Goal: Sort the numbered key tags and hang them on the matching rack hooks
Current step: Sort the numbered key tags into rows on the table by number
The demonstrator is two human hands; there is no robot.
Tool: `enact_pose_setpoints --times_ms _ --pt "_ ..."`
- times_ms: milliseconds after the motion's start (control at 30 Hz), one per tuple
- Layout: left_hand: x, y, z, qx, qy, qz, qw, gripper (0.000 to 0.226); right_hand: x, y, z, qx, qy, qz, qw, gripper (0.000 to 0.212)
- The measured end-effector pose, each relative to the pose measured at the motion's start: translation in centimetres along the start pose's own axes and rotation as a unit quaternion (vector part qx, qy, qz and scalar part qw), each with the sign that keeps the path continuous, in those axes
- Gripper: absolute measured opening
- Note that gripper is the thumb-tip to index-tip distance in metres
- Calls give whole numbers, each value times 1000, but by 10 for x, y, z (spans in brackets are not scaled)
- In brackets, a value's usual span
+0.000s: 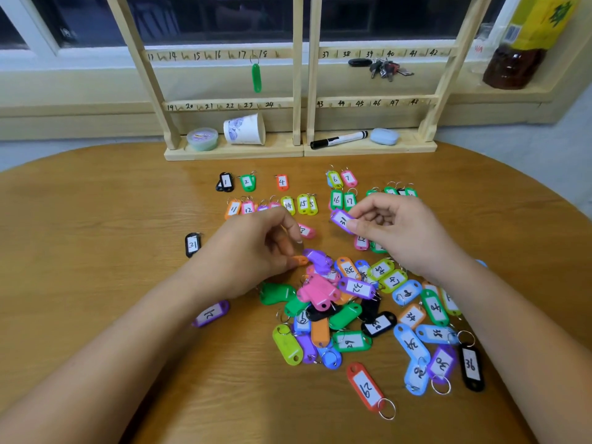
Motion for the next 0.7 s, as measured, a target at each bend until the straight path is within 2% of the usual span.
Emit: enact_pose_setpoints --times_ms 167,267,333,400,467,567,700 --pt "-1 0 -1 25 -44 -66 997 32 -1 0 0 -8 5 -5 1000 10" --pt "-1 2 2 67 -14 -47 997 42 -2 -1 0 -5 6 -6 1000 10" --pt "-1 0 7 33 -25 -42 998 41 -2 -1 1 -8 9 -4 1000 10" --pt "0 -6 9 -39 -69 -61 995 38 -1 -1 1 -11 13 -6 1000 9" --pt "2 -12 6 -70 -164 -84 980 39 -1 -1 1 -13 15 -7 1000 9" --pt "7 -16 -7 -42 -281 -92 954 52 0 0 1 -14 18 -6 1000 8" --pt "7 -16 -19 -5 -328 -102 939 63 -1 0 2 -19 23 -6 1000 7"
Point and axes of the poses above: each hand's wrist, its own y-axis away from the middle knuckle, its own z-axis out of the back of the hand, x = y × z, the point moved 3 cm from there along -y, towards the middle knuckle, and after that the axes turned 2 degrees about y, right-handed, at the moved point
